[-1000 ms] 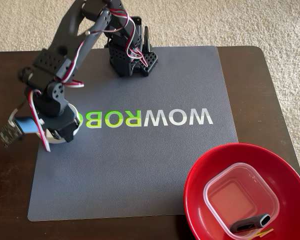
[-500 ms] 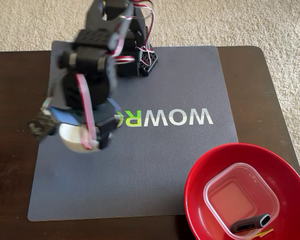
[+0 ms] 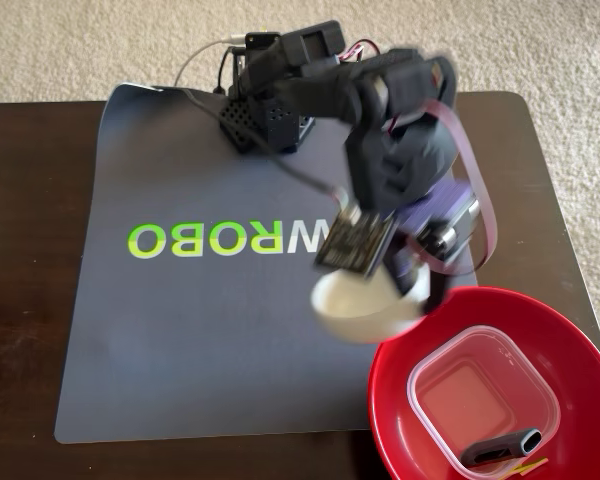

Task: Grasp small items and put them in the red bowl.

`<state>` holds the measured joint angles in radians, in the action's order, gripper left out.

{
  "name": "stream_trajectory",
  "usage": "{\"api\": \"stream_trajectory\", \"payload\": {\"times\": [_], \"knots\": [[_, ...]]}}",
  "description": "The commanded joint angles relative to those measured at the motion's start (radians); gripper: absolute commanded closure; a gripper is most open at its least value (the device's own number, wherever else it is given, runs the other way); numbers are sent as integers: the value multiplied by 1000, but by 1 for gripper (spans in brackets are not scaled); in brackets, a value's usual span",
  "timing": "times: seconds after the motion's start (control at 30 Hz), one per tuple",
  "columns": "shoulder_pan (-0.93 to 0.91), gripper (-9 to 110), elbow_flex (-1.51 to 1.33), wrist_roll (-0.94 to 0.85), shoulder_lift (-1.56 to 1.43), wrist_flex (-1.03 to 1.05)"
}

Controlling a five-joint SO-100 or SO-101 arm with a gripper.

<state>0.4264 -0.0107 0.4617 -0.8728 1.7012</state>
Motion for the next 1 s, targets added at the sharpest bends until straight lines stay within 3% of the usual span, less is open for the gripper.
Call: {"api": "stream_trajectory", "payload": {"times": [0.0,0.23,0.53,0.7,0.97], "knots": [[48,102,250,-28,87,-41],[60,102,249,-135,161,-307],[81,101,275,-133,354,-588],[107,76,275,-124,414,-606],[86,71,275,-178,333,-523]]}}
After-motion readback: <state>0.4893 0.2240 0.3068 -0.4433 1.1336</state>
